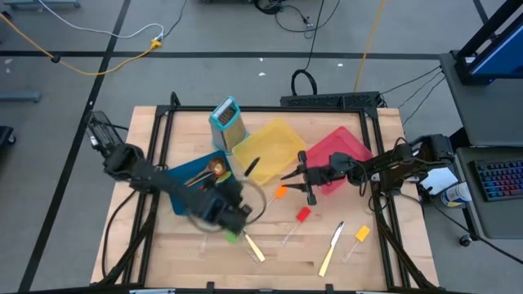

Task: Pick & Place Kitchen Items
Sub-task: Put the yellow table knife into the red bin

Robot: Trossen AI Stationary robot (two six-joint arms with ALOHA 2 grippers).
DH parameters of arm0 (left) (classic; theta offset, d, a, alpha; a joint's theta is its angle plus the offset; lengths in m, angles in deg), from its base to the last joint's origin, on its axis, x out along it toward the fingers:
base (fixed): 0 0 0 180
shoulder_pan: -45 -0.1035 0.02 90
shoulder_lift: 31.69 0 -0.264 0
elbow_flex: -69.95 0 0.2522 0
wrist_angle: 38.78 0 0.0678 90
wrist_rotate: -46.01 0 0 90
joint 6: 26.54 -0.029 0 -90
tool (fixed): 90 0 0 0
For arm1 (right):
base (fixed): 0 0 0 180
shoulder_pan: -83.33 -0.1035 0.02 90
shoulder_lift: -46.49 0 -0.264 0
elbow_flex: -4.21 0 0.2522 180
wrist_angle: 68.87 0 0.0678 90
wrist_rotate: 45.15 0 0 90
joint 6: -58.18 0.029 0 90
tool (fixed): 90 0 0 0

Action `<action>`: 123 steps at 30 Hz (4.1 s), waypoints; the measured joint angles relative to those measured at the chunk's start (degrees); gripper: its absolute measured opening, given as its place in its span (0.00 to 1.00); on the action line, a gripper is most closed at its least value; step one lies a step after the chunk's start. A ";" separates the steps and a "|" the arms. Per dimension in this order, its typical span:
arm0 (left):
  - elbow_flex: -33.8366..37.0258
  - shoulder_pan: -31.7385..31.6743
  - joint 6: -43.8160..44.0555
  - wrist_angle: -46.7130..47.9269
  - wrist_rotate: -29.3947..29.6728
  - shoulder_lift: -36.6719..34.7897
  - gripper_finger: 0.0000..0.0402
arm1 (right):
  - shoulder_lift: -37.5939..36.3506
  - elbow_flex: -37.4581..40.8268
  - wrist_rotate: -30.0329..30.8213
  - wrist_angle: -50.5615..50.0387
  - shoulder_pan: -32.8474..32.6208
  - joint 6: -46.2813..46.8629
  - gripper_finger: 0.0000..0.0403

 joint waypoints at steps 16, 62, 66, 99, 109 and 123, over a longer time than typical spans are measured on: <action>-0.04 -10.48 -36.71 -32.25 1.92 -0.02 0.19 | 5.18 -0.22 13.50 8.09 1.39 14.00 0.22; -0.04 -10.55 -40.05 -32.10 2.15 -0.07 0.20 | 5.16 -8.28 24.12 11.41 1.22 16.95 0.01; -0.04 -10.50 -40.54 -32.07 2.12 -0.07 0.20 | 5.01 -8.28 28.59 10.15 -0.10 14.74 0.00; -0.07 -9.53 -43.85 -31.20 0.42 -0.54 0.20 | -45.30 21.82 62.97 -38.36 -4.75 48.53 0.00; -0.07 -2.77 -36.68 -18.55 1.83 -8.82 0.20 | -44.60 23.94 56.87 -37.54 -1.60 52.90 0.00; -0.07 6.23 -7.93 11.51 12.71 -15.91 0.20 | -40.27 23.91 54.47 -37.05 -0.68 57.20 0.01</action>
